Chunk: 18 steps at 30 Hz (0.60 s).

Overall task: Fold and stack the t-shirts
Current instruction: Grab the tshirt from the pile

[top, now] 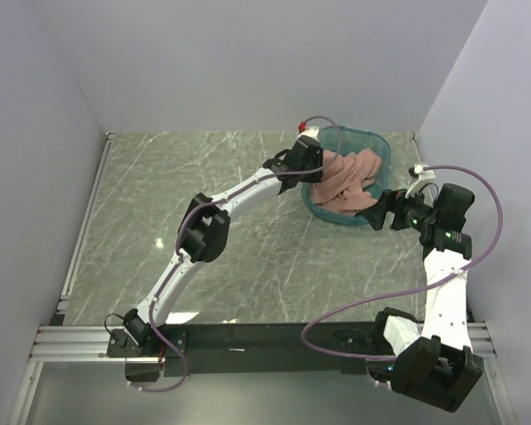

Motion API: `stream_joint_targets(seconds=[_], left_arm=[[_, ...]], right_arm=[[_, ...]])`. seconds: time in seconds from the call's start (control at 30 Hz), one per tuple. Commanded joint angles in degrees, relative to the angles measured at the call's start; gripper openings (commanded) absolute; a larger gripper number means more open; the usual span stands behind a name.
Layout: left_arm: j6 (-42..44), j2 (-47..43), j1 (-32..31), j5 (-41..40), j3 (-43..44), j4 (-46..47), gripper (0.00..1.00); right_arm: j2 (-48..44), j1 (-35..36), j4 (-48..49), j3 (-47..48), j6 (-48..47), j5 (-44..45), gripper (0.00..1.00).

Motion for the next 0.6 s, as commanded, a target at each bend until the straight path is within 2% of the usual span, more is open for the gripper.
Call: stream_joint_targets(seconds=[0.0, 0.3, 0.4, 0.43, 0.5, 0.57], left_arm=[[3.7, 1.6, -0.6, -5.9, 2.7, -2.6, 0.40], [5.7, 2.5, -1.3, -7.0, 4.1, -2.2, 0.31], [6.2, 2.3, -1.5, -4.9, 4.1, -1.1, 0.21], [6.3, 2.2, -1.6, -4.4, 4.1, -0.9, 0.12], [6.3, 0.9, -1.7, -3.7, 3.3, 0.0, 0.01], [6.3, -0.4, -1.7, -2.3, 2.5, 1.8, 0.00]], right_arm=[[0.1, -0.5, 1.9, 0.3, 0.5, -0.6, 0.98], [-0.3, -0.8, 2.0, 0.3, 0.7, -1.1, 0.98], [-0.2, -0.8, 2.1, 0.3, 0.7, -1.2, 0.98], [-0.4, -1.0, 1.9, 0.3, 0.7, -1.3, 0.98], [-0.4, -1.3, 2.0, 0.2, 0.7, -1.4, 0.98], [-0.5, -1.4, 2.0, 0.3, 0.6, -1.5, 0.98]])
